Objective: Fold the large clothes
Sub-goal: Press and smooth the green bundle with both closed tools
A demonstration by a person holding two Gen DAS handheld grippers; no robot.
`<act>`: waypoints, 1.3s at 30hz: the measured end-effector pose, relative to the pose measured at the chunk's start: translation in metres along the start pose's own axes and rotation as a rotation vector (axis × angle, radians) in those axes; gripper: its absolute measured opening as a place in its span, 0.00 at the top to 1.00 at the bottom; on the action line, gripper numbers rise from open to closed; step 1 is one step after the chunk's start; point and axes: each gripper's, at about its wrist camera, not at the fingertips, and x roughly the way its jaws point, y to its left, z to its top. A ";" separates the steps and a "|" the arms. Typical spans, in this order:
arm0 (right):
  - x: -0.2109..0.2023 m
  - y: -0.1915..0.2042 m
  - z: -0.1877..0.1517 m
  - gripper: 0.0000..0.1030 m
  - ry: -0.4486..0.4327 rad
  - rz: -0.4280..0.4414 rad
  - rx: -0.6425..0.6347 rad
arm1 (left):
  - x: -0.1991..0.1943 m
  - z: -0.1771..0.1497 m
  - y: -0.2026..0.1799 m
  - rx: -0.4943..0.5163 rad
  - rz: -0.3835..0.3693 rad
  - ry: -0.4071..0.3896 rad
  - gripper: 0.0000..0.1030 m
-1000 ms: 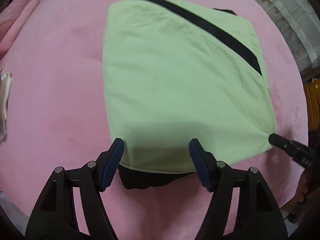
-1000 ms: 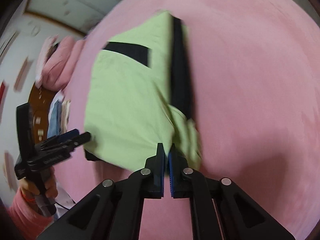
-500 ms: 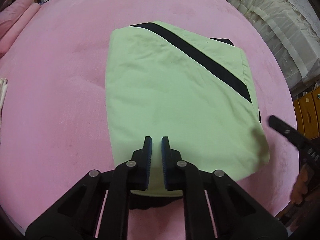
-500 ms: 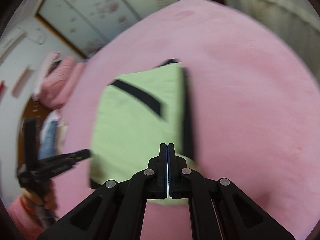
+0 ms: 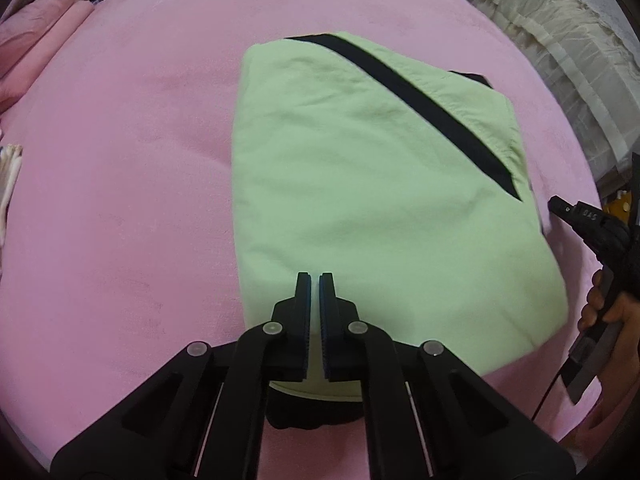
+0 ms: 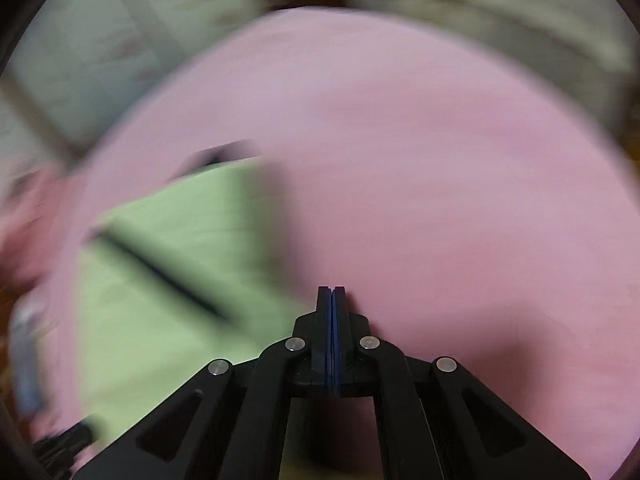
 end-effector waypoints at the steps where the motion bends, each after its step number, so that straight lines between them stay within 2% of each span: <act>1: -0.007 -0.012 0.002 0.99 0.001 0.034 0.026 | -0.005 -0.001 0.000 -0.001 -0.020 -0.005 0.97; 3: -0.029 -0.024 0.005 0.99 -0.016 0.106 0.030 | -0.016 -0.007 -0.001 -0.012 -0.072 -0.012 0.97; 6: -0.060 0.000 -0.005 0.99 -0.034 0.310 -0.088 | -0.011 -0.013 -0.006 -0.026 -0.118 0.029 0.97; 8: -0.065 0.020 -0.022 0.99 0.074 0.499 -0.162 | 0.000 -0.019 -0.010 -0.030 -0.109 0.068 0.97; 9: -0.062 0.028 -0.031 0.99 0.125 0.544 -0.185 | 0.004 -0.023 -0.012 -0.027 -0.098 0.080 0.97; 10: -0.060 0.034 -0.040 1.00 0.154 0.550 -0.213 | 0.004 -0.025 -0.014 -0.020 -0.089 0.076 0.97; 13: -0.048 0.035 -0.061 0.99 0.179 0.364 -0.312 | 0.004 -0.028 -0.013 -0.003 -0.079 0.072 0.97; 14: -0.046 0.024 -0.062 0.99 0.170 0.324 -0.297 | 0.006 -0.029 -0.010 -0.008 -0.086 0.077 0.97; 16: -0.051 -0.012 -0.054 1.00 0.122 0.289 -0.169 | 0.005 -0.031 -0.002 -0.019 -0.097 0.076 0.97; 18: -0.063 -0.039 -0.044 1.00 0.066 0.216 -0.123 | 0.003 -0.030 0.004 -0.020 -0.065 0.070 0.97; 20: -0.073 -0.058 -0.032 1.00 -0.014 -0.039 -0.169 | -0.001 -0.026 0.012 -0.056 -0.059 0.051 0.97; 21: -0.081 -0.072 -0.027 1.00 -0.035 -0.050 -0.169 | -0.005 -0.025 0.018 -0.087 -0.061 0.033 0.97; 23: -0.089 -0.089 -0.019 1.00 -0.013 0.038 -0.099 | -0.010 -0.019 0.025 -0.109 -0.068 0.014 0.97; 25: -0.092 -0.078 -0.014 1.00 0.023 0.170 -0.056 | -0.009 -0.006 0.025 -0.093 -0.080 -0.014 0.97; 27: -0.082 -0.024 -0.021 1.00 0.075 0.295 -0.116 | -0.003 0.012 0.023 -0.085 -0.110 -0.035 0.97; 30: -0.066 0.024 -0.022 0.99 0.160 0.473 -0.188 | 0.016 0.049 0.020 -0.108 -0.182 -0.046 0.97; 33: -0.028 0.074 -0.020 0.99 0.287 0.634 -0.196 | 0.036 0.090 0.016 -0.145 -0.198 -0.097 0.97; 35: -0.005 0.095 -0.016 0.99 0.334 0.665 -0.194 | 0.049 0.118 0.018 -0.181 -0.231 -0.109 0.97; 39: 0.029 0.115 0.012 0.99 0.297 0.698 -0.172 | 0.070 0.154 0.025 -0.224 -0.235 -0.148 0.97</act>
